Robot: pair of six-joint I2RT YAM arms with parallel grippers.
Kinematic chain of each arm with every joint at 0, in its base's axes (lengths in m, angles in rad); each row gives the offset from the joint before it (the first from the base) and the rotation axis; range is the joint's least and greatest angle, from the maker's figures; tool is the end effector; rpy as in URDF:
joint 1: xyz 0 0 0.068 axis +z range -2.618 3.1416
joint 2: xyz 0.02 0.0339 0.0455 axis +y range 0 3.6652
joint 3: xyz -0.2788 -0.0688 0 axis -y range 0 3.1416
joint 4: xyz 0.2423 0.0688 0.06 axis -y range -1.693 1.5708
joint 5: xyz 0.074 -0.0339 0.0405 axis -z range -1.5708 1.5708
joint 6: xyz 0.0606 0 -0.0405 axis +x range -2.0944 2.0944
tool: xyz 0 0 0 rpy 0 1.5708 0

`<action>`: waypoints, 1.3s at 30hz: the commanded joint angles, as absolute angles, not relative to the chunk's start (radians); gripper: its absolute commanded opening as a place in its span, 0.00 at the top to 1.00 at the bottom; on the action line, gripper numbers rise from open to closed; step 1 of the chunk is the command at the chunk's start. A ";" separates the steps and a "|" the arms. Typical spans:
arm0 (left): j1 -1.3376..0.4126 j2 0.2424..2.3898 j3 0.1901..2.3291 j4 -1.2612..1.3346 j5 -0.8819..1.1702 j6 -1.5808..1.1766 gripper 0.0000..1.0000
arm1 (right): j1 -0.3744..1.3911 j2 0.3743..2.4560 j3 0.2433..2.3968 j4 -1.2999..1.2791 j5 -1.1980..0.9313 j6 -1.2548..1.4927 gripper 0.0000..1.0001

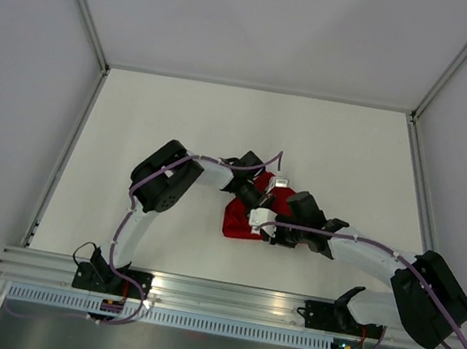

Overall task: Fold the napkin, place the utensils inside, and roll it up
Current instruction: Roll the napkin with the utensil

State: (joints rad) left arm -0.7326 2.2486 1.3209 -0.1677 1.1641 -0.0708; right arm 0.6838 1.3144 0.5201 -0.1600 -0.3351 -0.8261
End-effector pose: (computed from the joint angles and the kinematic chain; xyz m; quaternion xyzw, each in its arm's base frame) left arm 0.2847 -0.3310 0.0856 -0.3862 -0.7258 0.5687 0.0279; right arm 0.1717 0.1657 0.1453 -0.6807 0.6496 0.1372 0.3097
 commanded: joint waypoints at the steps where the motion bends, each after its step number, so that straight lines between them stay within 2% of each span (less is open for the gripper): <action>1: -0.727 2.304 1.305 -0.252 1.017 -0.029 0.98 | 0.687 1.342 0.529 -0.175 -0.307 -0.819 0.73; 3: -0.719 2.286 1.305 -0.255 1.005 -0.029 0.96 | 0.687 1.347 0.535 -0.208 -0.310 -0.827 0.81; 6: -0.709 2.252 1.307 -0.256 0.988 -0.034 0.82 | 0.686 1.362 0.552 -0.264 -0.324 -0.833 0.87; 7: -0.707 2.222 1.308 -0.256 0.980 -0.037 0.73 | 0.686 1.374 0.564 -0.297 -0.336 -0.834 0.88; 8: -0.706 2.201 1.310 -0.256 0.967 -0.040 0.68 | 0.686 1.379 0.569 -0.310 -0.344 -0.836 0.89; 13: -0.693 2.096 1.330 -0.255 0.882 -0.063 0.54 | 0.680 1.417 0.603 -0.376 -0.383 -0.845 0.91; 17: -0.669 2.004 1.335 -0.256 0.832 -0.083 0.51 | 0.654 1.474 0.652 -0.439 -0.449 -0.870 0.92; 22: -0.635 1.896 1.301 -0.232 0.672 -0.115 0.51 | 0.571 1.584 0.750 -0.550 -0.534 -0.937 0.92; 32: -0.621 1.597 1.068 -0.066 0.321 -0.193 0.51 | 0.433 1.899 1.061 -0.871 -0.658 -1.087 0.92; 39: -0.630 1.396 0.875 0.069 0.183 -0.199 0.49 | 0.394 2.078 1.212 -0.994 -0.658 -1.114 0.91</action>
State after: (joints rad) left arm -0.6212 1.4799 0.9318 -0.0422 0.2871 -0.1627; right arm 0.4057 1.9873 1.2175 -0.9791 -0.7990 -1.0260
